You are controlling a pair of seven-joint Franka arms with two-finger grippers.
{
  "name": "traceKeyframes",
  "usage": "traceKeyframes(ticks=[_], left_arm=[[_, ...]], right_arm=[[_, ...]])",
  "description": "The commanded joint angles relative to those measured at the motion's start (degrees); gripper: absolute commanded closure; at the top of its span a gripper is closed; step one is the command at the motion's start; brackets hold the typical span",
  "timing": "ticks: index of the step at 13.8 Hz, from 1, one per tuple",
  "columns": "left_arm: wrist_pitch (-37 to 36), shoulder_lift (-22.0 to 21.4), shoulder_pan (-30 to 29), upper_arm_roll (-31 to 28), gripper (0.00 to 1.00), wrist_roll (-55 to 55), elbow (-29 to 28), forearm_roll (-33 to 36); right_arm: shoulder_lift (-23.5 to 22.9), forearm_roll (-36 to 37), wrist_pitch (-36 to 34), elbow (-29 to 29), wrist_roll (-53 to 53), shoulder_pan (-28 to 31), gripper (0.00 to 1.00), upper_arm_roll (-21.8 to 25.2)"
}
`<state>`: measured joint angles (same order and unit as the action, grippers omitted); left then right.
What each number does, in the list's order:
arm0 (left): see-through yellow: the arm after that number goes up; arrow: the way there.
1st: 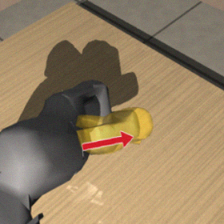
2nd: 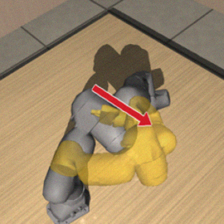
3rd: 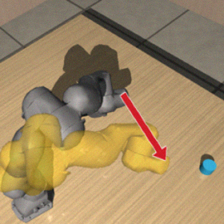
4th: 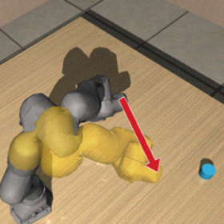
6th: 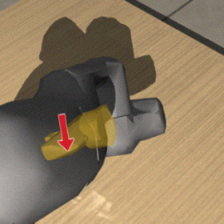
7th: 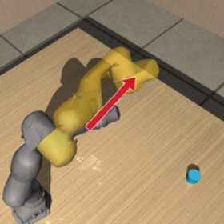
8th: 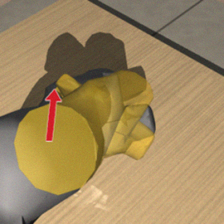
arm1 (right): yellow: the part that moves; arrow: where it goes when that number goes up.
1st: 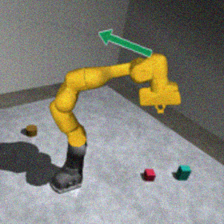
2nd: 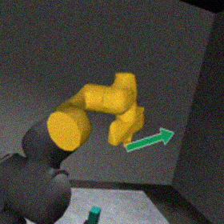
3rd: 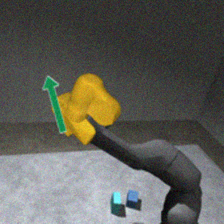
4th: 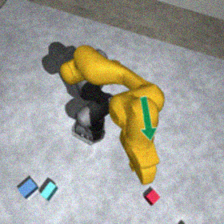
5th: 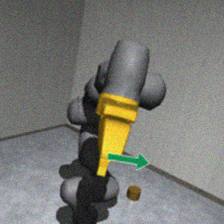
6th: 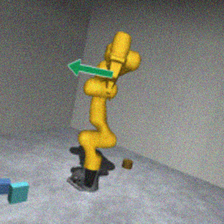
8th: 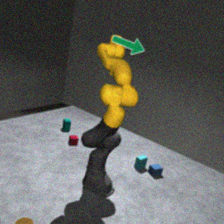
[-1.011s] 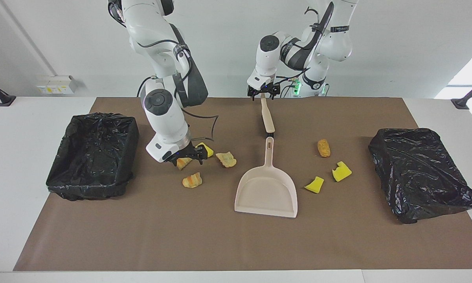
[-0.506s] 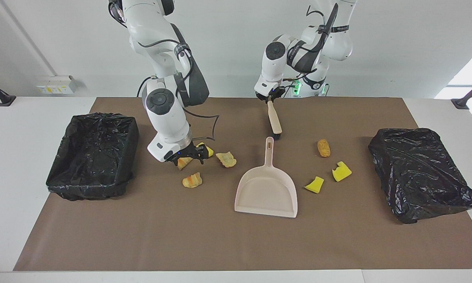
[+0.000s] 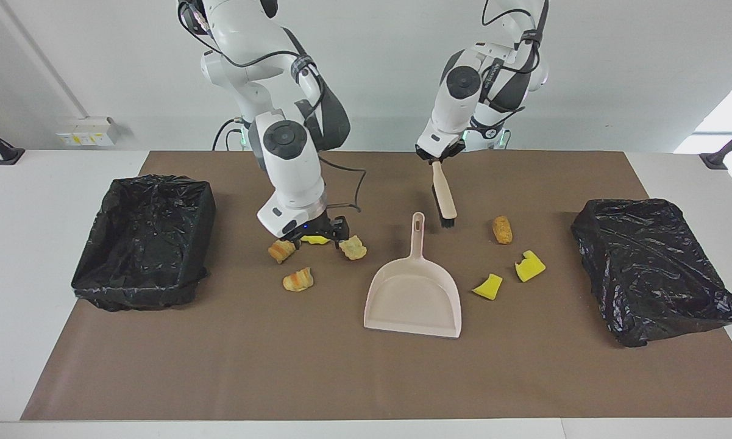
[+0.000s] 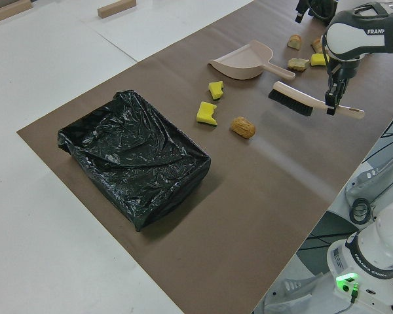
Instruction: Sweep and dump trash in bin
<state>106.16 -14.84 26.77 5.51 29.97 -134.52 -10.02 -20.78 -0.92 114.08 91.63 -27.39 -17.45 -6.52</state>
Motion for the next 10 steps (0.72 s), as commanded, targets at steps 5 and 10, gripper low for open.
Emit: traceKeyframes(ticks=[5, 10], left_arm=[[-3.3, 1.1, -23.5, 0.5, 1.0, -29.0, 5.7, 3.5], [-1.0, 7.4, -31.9, 0.5, 1.0, -36.0, 12.2, 8.1]], right_arm=[[-3.5, 7.8, 8.5, -0.9, -24.2, -12.0, 0.0, 0.2], [-8.7, 14.4, 13.7, -4.3, -32.9, -19.4, 0.0, 0.2]])
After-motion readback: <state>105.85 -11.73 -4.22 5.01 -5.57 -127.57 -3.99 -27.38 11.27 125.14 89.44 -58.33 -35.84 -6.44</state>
